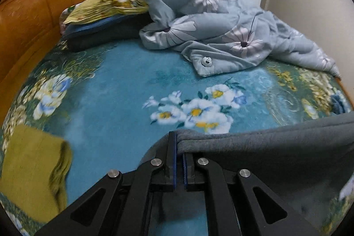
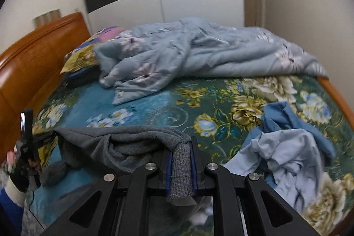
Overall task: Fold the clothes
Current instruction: 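Hold the hoodie up with both grippers and carry it across the bed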
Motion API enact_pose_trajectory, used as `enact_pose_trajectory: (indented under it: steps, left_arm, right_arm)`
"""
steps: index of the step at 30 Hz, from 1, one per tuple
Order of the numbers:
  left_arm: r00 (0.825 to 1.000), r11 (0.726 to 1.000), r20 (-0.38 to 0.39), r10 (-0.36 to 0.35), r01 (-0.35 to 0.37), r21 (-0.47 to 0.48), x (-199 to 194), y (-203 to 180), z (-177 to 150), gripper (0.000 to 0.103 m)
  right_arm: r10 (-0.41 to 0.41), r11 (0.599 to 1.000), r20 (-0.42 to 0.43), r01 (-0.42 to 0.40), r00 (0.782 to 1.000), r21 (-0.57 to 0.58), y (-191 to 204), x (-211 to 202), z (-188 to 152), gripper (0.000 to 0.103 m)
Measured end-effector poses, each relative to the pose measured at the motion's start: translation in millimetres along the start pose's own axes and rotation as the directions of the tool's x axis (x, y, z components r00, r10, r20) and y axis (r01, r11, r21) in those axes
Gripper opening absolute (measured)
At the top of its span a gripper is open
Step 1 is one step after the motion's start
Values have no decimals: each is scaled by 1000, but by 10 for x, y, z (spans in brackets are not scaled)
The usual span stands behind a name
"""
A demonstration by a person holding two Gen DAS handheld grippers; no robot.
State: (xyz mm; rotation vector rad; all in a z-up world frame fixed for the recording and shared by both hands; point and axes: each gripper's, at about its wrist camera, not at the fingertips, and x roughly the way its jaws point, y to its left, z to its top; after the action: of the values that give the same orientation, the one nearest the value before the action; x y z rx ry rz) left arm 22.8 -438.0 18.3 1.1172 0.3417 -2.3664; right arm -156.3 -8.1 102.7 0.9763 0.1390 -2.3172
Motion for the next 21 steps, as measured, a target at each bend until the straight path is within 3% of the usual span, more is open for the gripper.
enact_pose_trajectory:
  steps: [6,13,16,21]
  left_arm:
    - [995,994,18,97,-98,46,573,-255,381,4]
    - [986,989,-79,144,-141,51,1392,-316,395,4]
    - [983,988,-108,145,-138,72,1602,-330,320,5]
    - [985,991,-122,121,-112,75,1616,-327,312,6]
  right_arm:
    - [-52,997,-15,53,999,48,-162,737,354,14]
    - [-98,995,-176,103,979,19,-239,1873,138,14]
    - [-103,994,-202,109,974,18,-288,2098,76,14]
    - [-122,992,-232,128,965,10,-306,2225,59,16]
